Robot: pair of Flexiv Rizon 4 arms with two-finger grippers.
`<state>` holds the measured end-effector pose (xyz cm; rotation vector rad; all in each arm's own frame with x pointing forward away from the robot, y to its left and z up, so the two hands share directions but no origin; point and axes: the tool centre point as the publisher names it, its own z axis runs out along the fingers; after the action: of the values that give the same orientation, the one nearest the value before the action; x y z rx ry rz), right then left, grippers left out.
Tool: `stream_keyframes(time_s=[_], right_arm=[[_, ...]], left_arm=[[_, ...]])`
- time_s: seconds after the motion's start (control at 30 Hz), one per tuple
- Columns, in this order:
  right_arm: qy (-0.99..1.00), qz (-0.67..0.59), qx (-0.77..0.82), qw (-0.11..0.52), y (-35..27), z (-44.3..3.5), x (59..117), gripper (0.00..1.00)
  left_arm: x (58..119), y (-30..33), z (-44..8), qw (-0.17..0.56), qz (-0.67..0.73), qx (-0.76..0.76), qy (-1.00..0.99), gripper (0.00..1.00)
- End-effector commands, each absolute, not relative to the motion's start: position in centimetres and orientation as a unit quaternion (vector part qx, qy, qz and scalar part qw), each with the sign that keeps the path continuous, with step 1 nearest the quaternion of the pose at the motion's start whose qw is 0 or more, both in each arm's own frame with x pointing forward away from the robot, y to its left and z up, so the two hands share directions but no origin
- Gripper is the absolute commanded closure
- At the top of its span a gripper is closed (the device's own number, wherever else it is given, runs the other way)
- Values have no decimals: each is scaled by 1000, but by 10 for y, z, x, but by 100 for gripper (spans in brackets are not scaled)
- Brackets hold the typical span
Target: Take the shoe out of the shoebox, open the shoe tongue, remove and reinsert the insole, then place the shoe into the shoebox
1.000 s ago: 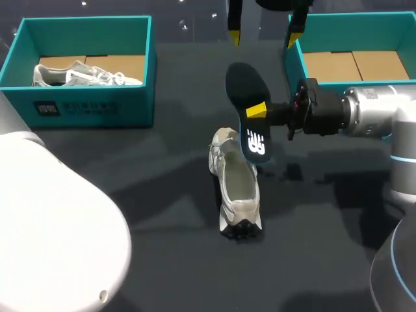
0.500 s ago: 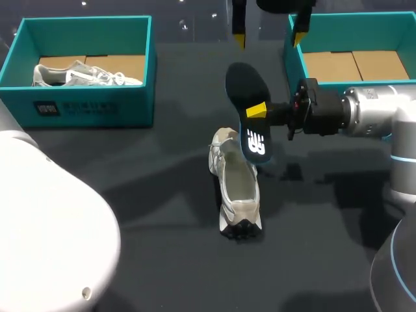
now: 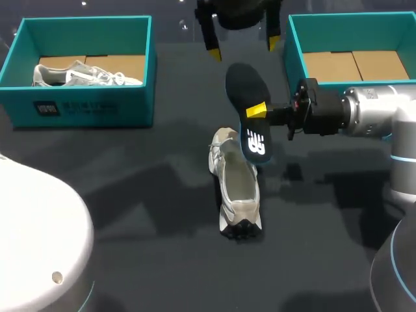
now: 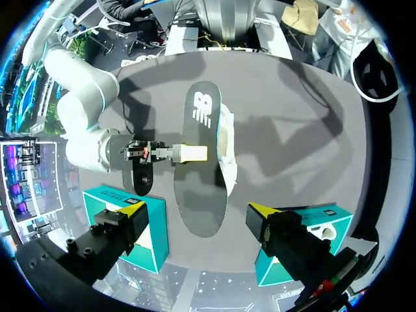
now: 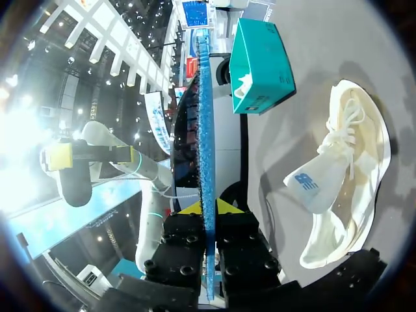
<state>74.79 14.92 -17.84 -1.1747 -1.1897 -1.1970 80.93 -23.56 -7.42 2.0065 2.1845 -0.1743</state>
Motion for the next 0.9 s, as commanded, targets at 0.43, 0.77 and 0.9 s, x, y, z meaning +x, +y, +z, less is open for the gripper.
stream_keyframes(time_s=[0.43, 0.77, 0.9], right_arm=[[-495, -499, -490, 516, 150, -179, 747, 100], [-495, -499, -490, 516, 150, -179, 747, 100], [-495, -499, -490, 516, 150, -179, 747, 100]], left_arm=[[798, -180, -91, 327, -275, 592, 683, 0], [798, -180, -91, 327, -275, 592, 683, 0], [798, -180, -91, 327, -275, 592, 683, 0]])
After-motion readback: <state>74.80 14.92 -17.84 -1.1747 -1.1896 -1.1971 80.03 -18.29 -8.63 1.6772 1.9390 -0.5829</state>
